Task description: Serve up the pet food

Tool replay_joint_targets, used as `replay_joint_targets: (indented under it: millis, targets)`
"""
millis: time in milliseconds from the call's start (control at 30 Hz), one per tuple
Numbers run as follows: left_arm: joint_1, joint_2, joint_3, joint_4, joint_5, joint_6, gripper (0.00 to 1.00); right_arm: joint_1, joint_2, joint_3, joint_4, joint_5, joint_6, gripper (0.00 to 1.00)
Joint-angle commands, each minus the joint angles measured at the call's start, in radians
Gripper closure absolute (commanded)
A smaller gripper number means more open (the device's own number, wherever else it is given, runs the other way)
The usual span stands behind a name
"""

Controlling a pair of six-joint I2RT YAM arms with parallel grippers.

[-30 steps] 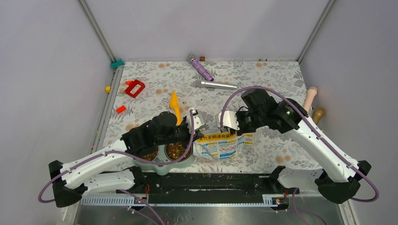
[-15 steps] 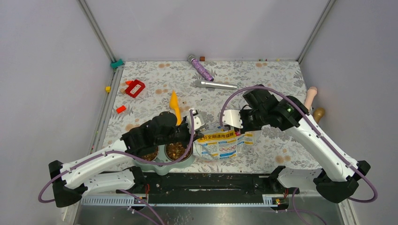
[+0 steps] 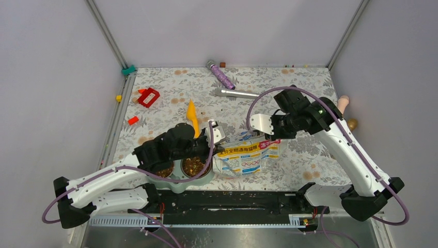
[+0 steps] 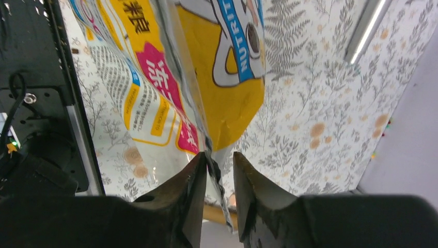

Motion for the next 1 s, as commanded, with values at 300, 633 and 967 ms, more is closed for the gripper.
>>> replay_joint_targets:
  millis: [300, 633, 967]
  targets:
    - [0.0, -0.045, 0.072, 0.076, 0.011, 0.01, 1.0, -0.093, 0.001, 0.037, -0.044, 0.132, -0.046, 0.72]
    - [-0.001, -0.073, 0.174, 0.044, 0.034, -0.04, 0.01, -0.093, -0.17, 0.01, 0.131, 0.078, -0.058, 0.01]
    - [0.211, 0.139, 0.519, -0.111, -0.466, -0.517, 0.02, -0.097, -0.319, -0.09, 0.795, 0.085, 0.456, 0.01]
